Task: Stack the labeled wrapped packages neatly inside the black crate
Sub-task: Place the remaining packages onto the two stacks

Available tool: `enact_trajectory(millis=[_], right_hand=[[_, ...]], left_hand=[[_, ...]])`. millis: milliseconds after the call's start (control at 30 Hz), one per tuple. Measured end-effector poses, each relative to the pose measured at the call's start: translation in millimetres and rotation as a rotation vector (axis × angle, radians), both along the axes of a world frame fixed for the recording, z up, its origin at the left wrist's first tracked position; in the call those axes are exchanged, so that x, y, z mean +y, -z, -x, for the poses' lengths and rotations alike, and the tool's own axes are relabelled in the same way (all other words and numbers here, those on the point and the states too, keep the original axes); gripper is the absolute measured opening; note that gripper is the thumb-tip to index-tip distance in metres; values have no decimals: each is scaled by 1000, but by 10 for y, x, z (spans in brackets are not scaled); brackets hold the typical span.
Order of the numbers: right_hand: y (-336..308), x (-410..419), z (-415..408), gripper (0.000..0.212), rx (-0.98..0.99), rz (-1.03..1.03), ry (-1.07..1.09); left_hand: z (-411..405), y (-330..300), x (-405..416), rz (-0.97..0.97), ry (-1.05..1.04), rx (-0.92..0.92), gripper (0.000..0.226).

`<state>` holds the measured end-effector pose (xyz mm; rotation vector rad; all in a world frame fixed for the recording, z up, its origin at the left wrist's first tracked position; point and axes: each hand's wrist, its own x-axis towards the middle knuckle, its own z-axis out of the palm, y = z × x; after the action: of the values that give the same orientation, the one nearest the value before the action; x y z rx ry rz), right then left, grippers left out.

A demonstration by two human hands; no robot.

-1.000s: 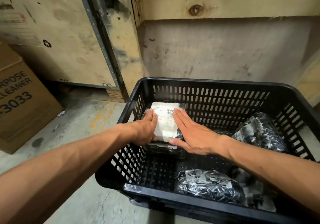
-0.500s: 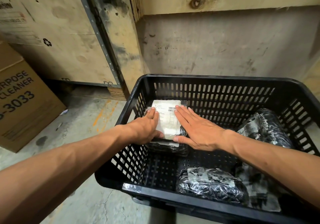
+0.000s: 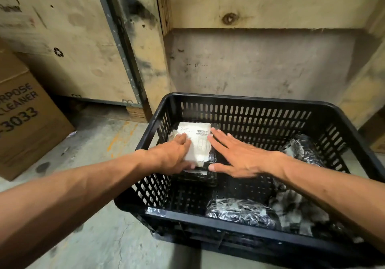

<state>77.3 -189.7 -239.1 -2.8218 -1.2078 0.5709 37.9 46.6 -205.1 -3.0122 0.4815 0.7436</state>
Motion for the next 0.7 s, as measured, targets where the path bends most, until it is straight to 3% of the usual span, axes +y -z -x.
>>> enact_trajectory(millis=[167, 300, 433, 567, 700], right_hand=[[-233, -548, 301, 102, 189, 41, 24], [-260, -894, 565, 110, 259, 132, 51], [-184, -955, 658, 113, 281, 165, 72], [-129, -927, 637, 88, 335, 147, 27], [-185, -984, 426, 47, 245, -2, 126]], left_hand=[[204, -26, -257, 88, 167, 82, 83], [235, -2, -470, 73, 310, -13, 93], [336, 139, -765, 143, 339, 177, 99], [311, 267, -859, 249, 334, 316, 51], [180, 295, -800, 434, 156, 158, 37]])
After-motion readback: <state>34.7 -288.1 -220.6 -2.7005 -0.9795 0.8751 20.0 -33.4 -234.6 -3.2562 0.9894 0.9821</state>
